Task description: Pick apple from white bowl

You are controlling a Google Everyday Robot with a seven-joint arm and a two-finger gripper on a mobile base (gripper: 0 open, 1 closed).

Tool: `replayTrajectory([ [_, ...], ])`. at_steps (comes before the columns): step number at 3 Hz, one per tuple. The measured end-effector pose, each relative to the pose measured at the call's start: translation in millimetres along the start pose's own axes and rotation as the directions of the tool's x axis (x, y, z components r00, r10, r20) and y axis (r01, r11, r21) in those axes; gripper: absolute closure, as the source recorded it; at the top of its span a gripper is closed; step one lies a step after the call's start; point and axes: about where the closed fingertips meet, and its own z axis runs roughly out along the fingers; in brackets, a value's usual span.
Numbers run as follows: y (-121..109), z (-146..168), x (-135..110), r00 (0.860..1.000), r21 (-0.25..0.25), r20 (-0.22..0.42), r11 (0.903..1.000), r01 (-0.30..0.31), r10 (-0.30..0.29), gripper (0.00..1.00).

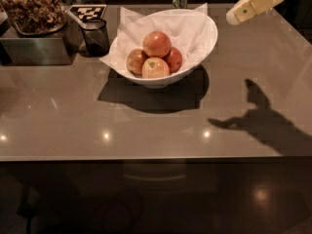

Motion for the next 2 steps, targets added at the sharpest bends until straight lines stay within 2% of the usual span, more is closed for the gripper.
replayTrajectory([
  [1, 14, 12, -1, 1.000, -0.050, 0.014, 0.9986, -0.020, 0.020, 0.00],
  [2, 47, 60, -12, 0.998, -0.192, 0.032, 0.9804, -0.045, 0.052, 0.00],
])
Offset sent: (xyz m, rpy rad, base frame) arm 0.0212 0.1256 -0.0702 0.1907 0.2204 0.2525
